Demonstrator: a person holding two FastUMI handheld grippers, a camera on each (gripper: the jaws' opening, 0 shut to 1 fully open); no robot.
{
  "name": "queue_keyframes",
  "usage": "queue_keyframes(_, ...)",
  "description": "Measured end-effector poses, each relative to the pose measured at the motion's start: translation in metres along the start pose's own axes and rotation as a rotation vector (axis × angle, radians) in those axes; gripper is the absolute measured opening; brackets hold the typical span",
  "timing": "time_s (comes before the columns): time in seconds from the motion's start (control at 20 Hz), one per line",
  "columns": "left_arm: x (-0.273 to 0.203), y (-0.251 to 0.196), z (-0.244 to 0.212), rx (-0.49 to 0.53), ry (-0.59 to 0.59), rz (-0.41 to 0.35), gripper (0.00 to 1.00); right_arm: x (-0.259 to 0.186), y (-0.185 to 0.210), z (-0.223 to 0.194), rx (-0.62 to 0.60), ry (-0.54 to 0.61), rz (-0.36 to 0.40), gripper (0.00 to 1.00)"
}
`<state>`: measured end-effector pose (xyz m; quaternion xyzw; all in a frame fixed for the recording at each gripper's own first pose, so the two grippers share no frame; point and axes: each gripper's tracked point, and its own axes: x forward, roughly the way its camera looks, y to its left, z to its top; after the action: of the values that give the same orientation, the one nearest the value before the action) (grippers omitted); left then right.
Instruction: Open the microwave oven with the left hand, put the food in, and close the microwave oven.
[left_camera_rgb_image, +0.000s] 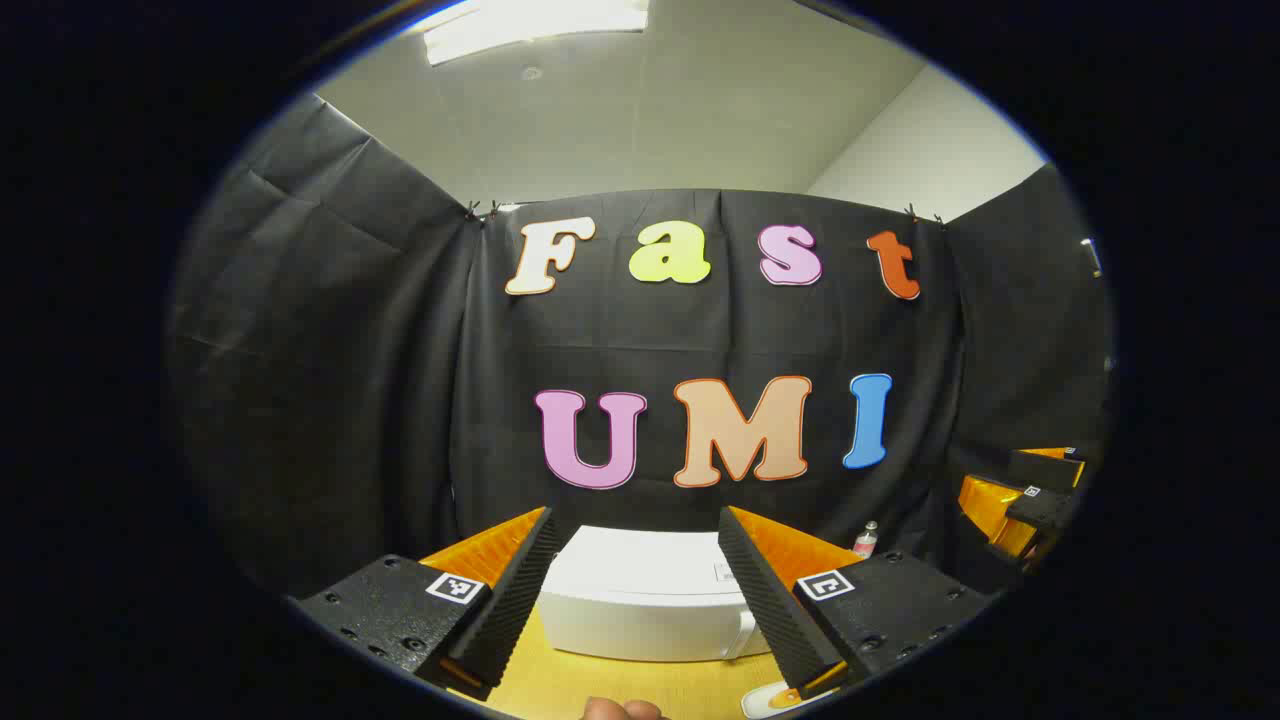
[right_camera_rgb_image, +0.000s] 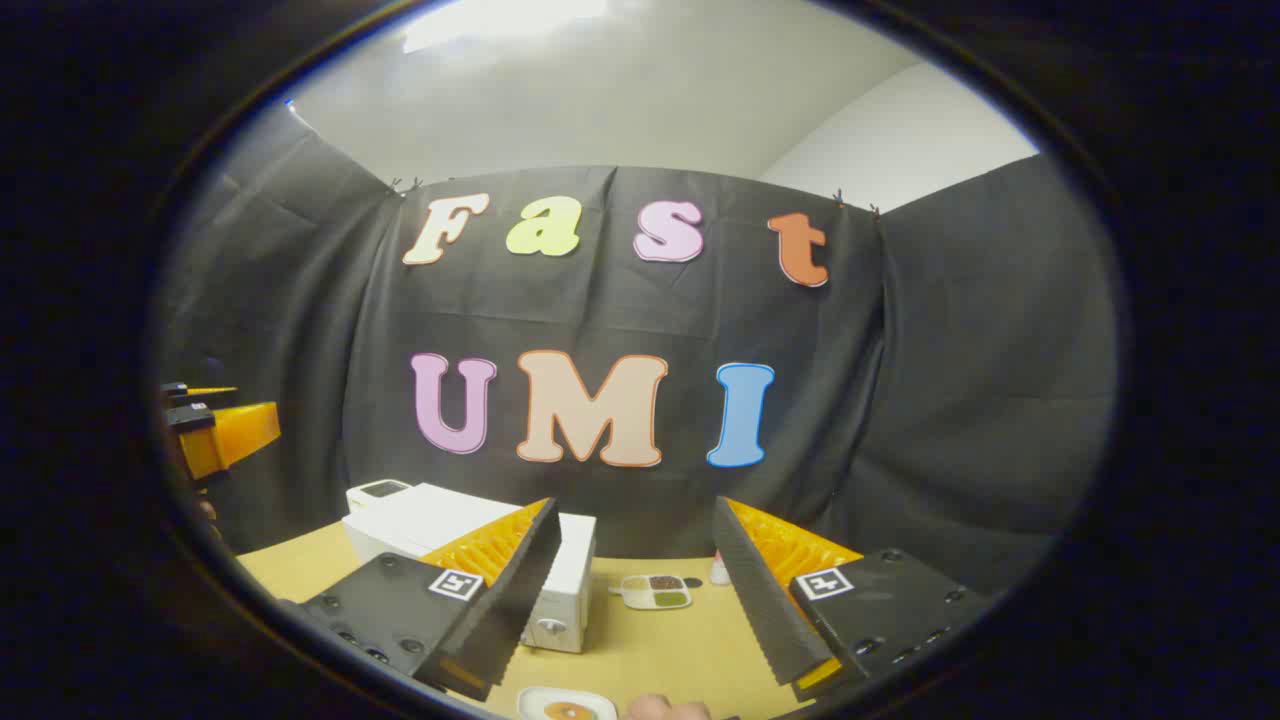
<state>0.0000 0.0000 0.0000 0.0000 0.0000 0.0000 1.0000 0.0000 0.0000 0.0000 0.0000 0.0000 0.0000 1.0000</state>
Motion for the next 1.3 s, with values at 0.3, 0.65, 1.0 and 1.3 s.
queue_keyframes(0.3, 0.0071, 0.0025, -0.0017, 0.006, 0.000, 0.016, 0.98, 0.0035, -0.0031, 0.0001, 0.006, 0.009, 0.002, 0.96)
queue_keyframes(0.65, 0.0067, 0.0040, -0.0054, 0.017, 0.014, 0.022, 0.98, 0.0010, 0.0001, 0.0011, 0.006, 0.003, 0.010, 0.97)
queue_keyframes(1.0, 0.0061, 0.0002, -0.0025, 0.030, 0.006, 0.012, 0.98, -0.0031, -0.0002, 0.0032, 0.008, 0.003, 0.006, 0.97)
queue_keyframes(1.3, 0.0037, 0.0005, -0.0028, 0.043, 0.006, 0.018, 0.98, -0.0045, 0.0015, 0.0012, 0.006, 0.010, 0.015, 0.96)
